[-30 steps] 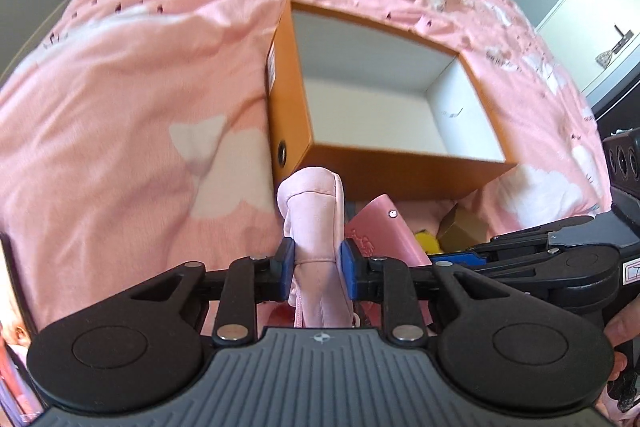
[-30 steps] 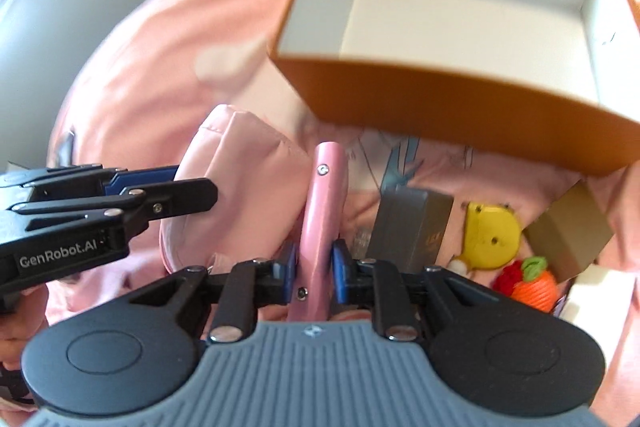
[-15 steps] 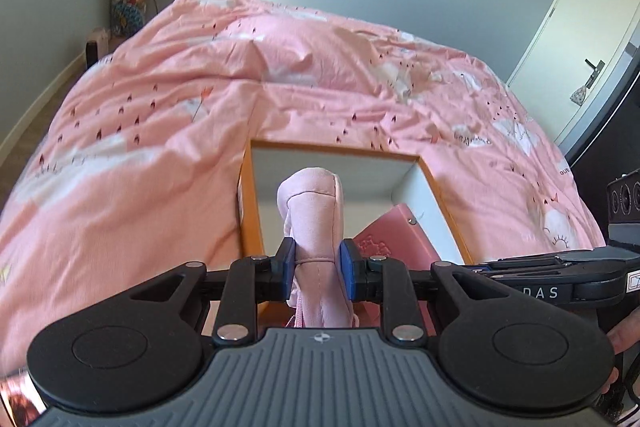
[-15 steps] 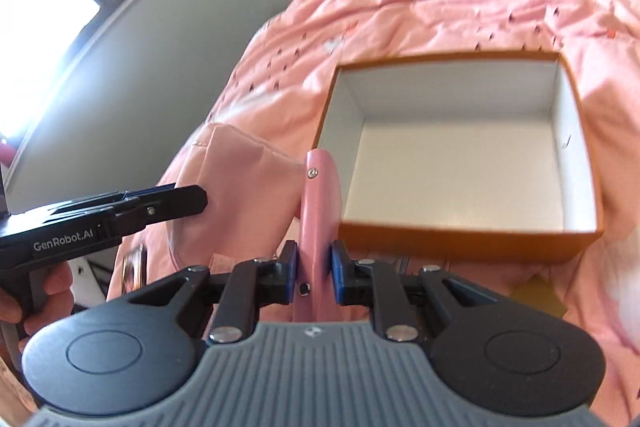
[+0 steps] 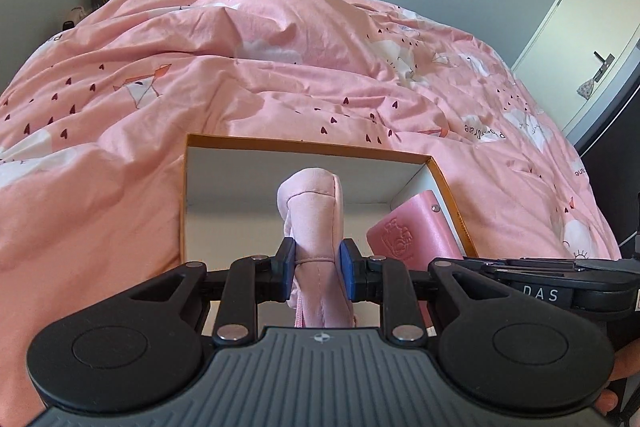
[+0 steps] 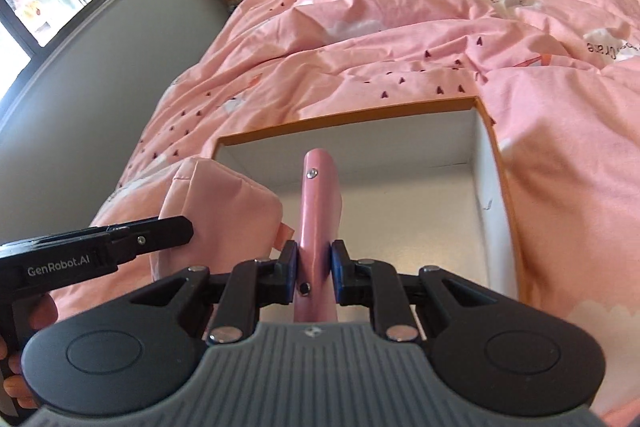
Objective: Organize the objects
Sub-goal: 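Carry the pink pouch and pink stick with both grippers into the orange box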
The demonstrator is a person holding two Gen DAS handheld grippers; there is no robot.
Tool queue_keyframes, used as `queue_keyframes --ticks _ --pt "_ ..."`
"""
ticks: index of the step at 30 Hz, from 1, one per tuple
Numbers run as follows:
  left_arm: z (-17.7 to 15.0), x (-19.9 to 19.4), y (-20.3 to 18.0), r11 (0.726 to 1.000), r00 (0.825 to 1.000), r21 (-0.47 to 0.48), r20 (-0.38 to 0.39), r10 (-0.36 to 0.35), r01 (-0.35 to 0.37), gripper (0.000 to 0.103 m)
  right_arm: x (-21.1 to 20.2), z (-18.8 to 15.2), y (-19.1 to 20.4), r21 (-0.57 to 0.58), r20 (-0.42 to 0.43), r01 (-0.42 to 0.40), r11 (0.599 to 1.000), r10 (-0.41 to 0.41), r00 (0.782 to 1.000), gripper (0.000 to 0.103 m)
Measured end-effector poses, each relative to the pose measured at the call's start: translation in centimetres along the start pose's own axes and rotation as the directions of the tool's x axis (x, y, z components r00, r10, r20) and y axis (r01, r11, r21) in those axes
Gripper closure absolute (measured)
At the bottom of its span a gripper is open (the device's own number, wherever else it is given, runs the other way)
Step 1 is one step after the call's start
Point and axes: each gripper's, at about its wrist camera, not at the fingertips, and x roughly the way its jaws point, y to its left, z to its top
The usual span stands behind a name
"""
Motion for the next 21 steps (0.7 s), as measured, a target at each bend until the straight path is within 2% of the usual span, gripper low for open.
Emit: queue_keyframes --ticks 2,6,11,14,21 --pt "-0.1 1.5 -0.9 1.000 1.000 0.015 -0.013 0.012 -0.011 0.076 1.0 0.2 -1.5 0.002 -0.017 0.032 0.999 -0.032 0.999 0.084" --pt "-0.6 4.5 -2.5 1.000 0.998 0.023 -0.061 -0.009 0.011 0.076 2.5 0.2 -4.2 0.011 -0.061 0.079 0.997 -0.078 0.995 0.085" --pt "-1.9 8.0 -3.6 0.998 0.988 -0.035 -0.139 -0.063 0.059 0.076 3.6 -0.4 -5.7 -0.032 -0.094 0.131 0.991 -0.134 0.987 0.085" --pt "-2.6 9.6 -3.8 0.996 0.982 -0.068 -0.179 -0.063 0.052 0.076 4.1 -0.8 -6.2 -0.051 -0.110 0.143 0.988 -0.148 0.983 0.085" --pt "-2.9 10.7 -4.6 0.995 0.977 -0.088 -0.205 -0.055 0.038 0.076 5.0 -1.3 -7.2 -0.083 -0.154 0.148 0.986 -0.159 0.975 0.084"
